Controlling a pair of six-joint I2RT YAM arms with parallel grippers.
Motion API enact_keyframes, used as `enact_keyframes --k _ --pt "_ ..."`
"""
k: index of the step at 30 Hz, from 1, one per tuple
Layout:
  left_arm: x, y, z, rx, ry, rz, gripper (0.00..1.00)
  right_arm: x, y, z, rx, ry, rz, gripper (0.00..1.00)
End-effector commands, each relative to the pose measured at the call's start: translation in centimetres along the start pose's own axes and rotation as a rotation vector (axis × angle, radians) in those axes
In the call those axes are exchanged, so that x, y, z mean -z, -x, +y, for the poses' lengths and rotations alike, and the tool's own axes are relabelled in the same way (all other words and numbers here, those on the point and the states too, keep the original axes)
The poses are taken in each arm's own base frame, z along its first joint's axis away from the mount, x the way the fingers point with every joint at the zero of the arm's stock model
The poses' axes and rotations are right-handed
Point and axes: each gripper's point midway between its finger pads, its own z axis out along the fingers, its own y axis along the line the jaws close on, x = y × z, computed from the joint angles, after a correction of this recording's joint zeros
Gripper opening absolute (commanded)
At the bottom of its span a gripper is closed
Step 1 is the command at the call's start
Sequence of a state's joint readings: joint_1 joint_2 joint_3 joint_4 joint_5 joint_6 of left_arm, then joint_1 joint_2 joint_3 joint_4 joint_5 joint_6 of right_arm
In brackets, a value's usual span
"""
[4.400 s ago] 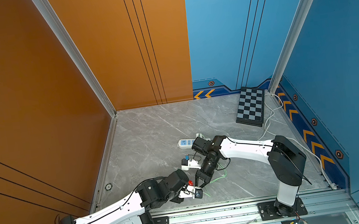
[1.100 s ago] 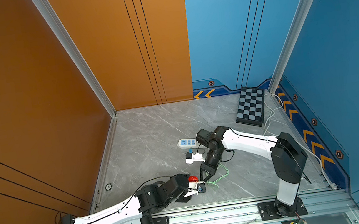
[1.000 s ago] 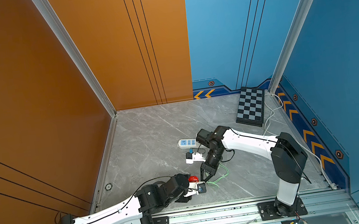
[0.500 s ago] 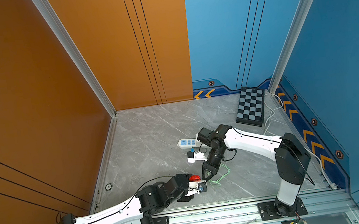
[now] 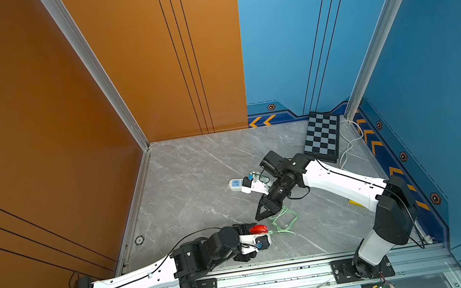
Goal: Charge the electric shaver
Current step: Insert the charging cable into the electric shaver.
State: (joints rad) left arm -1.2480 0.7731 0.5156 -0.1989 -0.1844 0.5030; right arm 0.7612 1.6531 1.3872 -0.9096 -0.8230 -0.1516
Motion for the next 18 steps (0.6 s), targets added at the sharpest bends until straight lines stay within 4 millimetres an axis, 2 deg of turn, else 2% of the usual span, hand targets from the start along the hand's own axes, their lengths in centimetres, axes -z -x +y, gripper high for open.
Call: enact_keyframes --k 1,5,7,9,12,15,18 --pt "0.2 2.0 0.2 0.026 0.001 -0.084 0.00 1.0 0.6 -0.2 0.026 -0.048 -0.045 0.33" --pt "-0.1 1.2 0.2 0.035 0.011 -0.055 0.00 2.6 0.4 -0.9 -0.004 -0.096 -0.081 0.34" --pt "-0.2 0.9 0.4 0.056 0.023 -0.044 0.00 3.6 0.4 -2.0 -0.025 -0.183 -0.100 0.35" --pt "-0.3 0.7 0.9 0.092 0.052 -0.039 0.00 6.3 1.0 -4.3 -0.086 -0.317 -0.185 0.36" --pt "-0.4 0.1 2.2 0.162 0.129 -0.031 0.00 10.5 1.8 -5.7 -0.158 -0.473 -0.346 0.38" --pt "-0.3 -0.2 4.0 0.238 0.226 -0.050 0.00 14.7 1.8 -5.9 -0.201 -0.614 -0.541 0.38" --pt "-0.4 -0.6 5.5 0.320 0.298 -0.078 0.00 17.1 1.1 -4.2 -0.214 -0.641 -0.693 0.36"
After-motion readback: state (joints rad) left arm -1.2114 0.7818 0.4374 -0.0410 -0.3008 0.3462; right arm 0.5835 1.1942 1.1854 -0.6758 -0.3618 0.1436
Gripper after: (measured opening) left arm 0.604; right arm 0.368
